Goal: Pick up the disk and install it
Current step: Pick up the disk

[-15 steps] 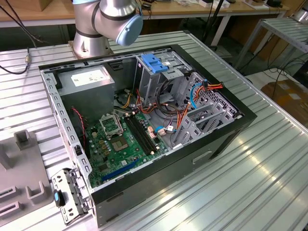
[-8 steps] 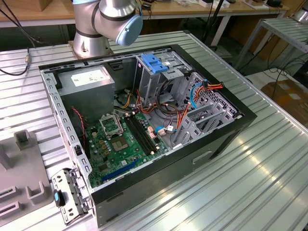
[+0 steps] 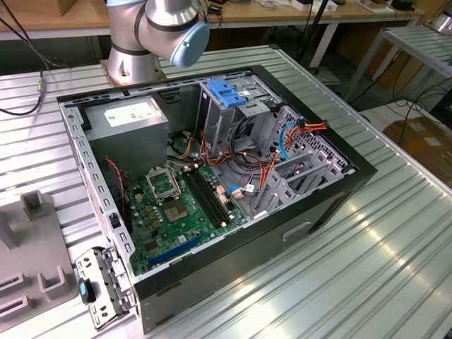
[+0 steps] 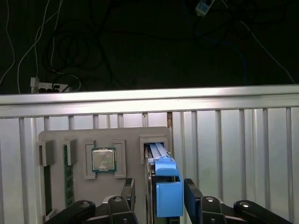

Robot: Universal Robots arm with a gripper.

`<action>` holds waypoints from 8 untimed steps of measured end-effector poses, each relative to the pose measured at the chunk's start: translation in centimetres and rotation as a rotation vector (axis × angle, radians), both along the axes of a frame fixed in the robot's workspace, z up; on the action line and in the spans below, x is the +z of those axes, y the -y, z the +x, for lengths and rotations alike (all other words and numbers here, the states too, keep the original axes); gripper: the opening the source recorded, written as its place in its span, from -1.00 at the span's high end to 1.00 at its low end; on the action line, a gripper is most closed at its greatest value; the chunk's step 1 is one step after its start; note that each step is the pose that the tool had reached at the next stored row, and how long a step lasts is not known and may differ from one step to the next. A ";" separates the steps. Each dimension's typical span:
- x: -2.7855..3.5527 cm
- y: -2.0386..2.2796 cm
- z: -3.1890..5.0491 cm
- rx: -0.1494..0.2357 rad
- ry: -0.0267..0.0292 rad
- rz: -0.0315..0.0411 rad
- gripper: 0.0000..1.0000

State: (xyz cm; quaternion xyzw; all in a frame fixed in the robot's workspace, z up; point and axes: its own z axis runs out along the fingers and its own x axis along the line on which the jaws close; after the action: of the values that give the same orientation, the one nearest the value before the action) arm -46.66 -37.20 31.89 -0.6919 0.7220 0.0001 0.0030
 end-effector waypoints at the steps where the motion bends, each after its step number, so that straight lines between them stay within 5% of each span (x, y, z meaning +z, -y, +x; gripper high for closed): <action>1: -0.20 0.00 0.00 0.000 -0.0025 0.0000 -0.08; 8: -1.02 -0.02 0.01 0.000 -0.0136 0.0007 -0.08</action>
State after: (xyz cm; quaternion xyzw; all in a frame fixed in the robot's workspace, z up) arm -46.66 -37.19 30.87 -0.6919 0.7220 0.0051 -0.0017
